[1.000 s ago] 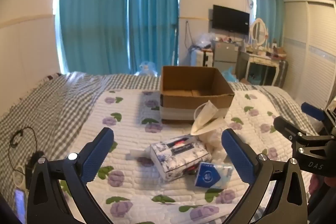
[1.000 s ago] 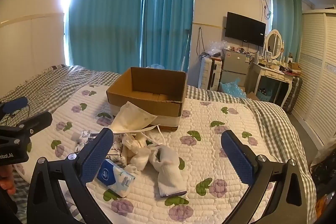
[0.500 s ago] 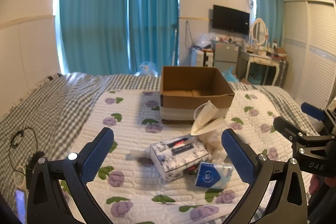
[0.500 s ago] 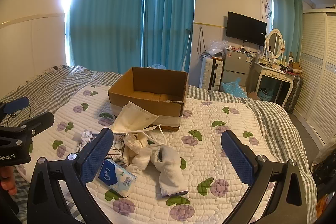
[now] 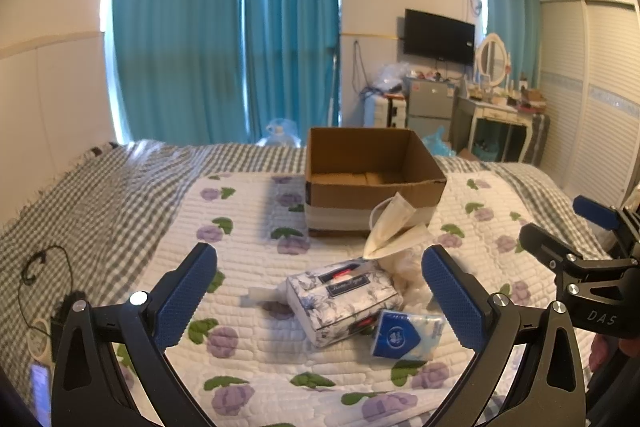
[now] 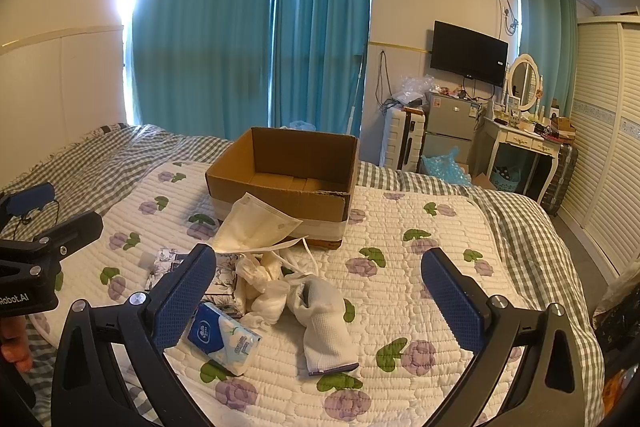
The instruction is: Organize soft objects
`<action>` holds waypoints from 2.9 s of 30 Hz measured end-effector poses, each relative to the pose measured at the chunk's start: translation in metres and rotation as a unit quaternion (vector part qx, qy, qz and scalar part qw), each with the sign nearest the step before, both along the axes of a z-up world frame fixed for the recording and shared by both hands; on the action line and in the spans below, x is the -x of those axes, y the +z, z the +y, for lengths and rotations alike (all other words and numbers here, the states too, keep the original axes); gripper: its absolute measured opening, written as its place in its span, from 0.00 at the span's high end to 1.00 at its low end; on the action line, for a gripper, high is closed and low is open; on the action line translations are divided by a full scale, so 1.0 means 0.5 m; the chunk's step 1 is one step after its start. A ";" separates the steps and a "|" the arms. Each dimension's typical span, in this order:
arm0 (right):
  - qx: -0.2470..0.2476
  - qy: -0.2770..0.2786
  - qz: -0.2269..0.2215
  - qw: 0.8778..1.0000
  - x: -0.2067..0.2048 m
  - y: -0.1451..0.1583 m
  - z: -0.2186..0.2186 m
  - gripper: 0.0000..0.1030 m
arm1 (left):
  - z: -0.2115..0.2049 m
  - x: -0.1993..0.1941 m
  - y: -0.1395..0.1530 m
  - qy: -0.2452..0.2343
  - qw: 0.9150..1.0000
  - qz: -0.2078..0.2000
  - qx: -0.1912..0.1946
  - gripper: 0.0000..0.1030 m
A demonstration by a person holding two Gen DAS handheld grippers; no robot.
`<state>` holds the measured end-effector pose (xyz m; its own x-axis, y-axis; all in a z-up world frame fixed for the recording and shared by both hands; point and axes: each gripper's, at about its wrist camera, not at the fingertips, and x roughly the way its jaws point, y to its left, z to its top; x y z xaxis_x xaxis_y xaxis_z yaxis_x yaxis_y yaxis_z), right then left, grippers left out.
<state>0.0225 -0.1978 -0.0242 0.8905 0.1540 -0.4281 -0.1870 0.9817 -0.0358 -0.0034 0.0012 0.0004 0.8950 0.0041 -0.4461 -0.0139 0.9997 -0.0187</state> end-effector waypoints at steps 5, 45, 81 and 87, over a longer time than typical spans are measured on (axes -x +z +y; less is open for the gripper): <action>-0.001 -0.001 0.000 1.000 0.000 0.000 0.000 0.00 | 0.003 -0.001 0.007 0.000 1.000 -0.002 -0.003 0.00; -0.001 -0.002 0.001 1.000 0.002 0.003 -0.001 0.00 | -0.005 0.007 0.017 -0.005 1.000 -0.004 -0.002 0.00; 0.018 -0.006 0.183 0.983 -0.169 -0.204 -0.060 0.00 | -0.131 -0.200 -0.251 -0.106 0.939 0.325 0.040 0.33; 0.008 0.013 0.207 0.978 -0.213 -0.230 -0.042 0.10 | -0.139 -0.215 -0.265 -0.140 0.928 0.340 0.053 0.54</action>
<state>0.1290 -0.2190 -0.1394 0.6367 0.1650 -0.7533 -0.2144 0.9762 0.0326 0.1042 -0.0683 -0.1323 0.3654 -0.2634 -0.8928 0.2023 0.9587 -0.2000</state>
